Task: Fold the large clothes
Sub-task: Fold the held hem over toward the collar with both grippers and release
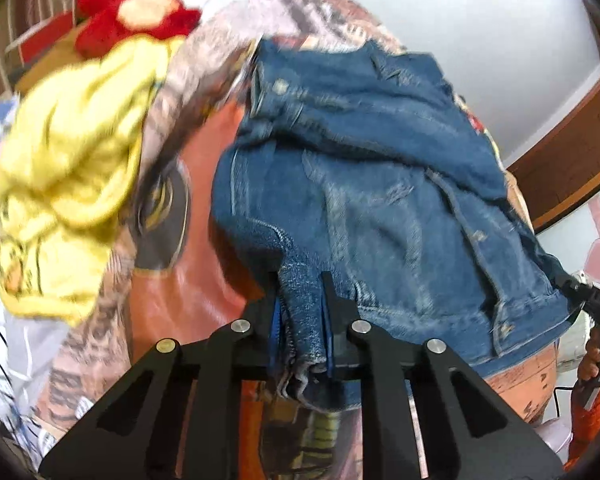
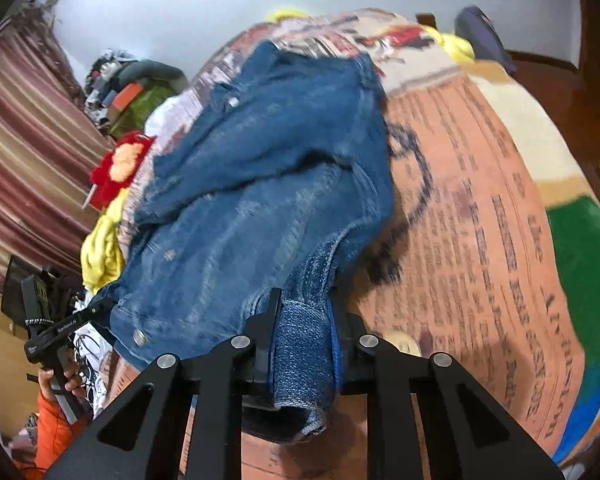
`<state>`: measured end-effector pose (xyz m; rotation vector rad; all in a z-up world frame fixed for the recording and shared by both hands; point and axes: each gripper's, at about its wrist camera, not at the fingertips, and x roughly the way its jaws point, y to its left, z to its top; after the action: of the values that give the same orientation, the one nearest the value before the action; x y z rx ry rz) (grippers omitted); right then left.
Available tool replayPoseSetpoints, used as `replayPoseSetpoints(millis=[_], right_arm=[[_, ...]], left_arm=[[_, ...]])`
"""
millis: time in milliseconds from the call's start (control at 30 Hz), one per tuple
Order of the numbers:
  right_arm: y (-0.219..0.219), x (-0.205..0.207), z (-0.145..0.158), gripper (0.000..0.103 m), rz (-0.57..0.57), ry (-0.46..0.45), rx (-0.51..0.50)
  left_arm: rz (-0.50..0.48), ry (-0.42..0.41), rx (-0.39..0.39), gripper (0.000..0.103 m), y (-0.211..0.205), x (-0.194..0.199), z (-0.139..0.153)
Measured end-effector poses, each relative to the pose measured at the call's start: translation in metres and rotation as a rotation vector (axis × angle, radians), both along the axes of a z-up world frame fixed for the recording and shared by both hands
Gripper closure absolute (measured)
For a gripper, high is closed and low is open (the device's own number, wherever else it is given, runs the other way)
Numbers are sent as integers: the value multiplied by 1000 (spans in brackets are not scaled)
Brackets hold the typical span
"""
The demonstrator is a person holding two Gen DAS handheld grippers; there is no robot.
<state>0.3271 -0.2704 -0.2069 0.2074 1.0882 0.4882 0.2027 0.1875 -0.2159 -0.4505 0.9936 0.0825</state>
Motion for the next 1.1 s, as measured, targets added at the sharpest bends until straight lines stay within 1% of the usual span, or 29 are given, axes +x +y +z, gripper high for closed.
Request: replayPoseSetpoints(millis=[133,267,433,567,633,733,800,833,1000,1100], right_arm=[[9,16,21,87,26,-50,34],[22,33,38,87,52,-103,31],[31,60,68,87,48,-196,30],[35,91,89,87,27,-263,22],[39,110,96,87,12,-278,26],[47,139,103,87,-12,-299,33],[55,161,105,87,-21,-317,17],[59,171,105,87,-25,-320,8],[71,224,92,87,-60,-301,-10],[77,257,74,87,-83,-267,-25]], left_arm=[[-21,-87,37,87,-2,19,33],[-32,-159,63,87,2,41,61],[-37,-223,94,88,10,67,89],[-19,-276,77,88,24,97,104],[6,-277,84,88,34,116,106],[41,-264,68,88,49,142,103],[65,-257,47,88,62,163,101],[75,-254,48,88,66,173,101],[87,-245,84,88,72,216,94],[91,-221,131,88,72,245,81]])
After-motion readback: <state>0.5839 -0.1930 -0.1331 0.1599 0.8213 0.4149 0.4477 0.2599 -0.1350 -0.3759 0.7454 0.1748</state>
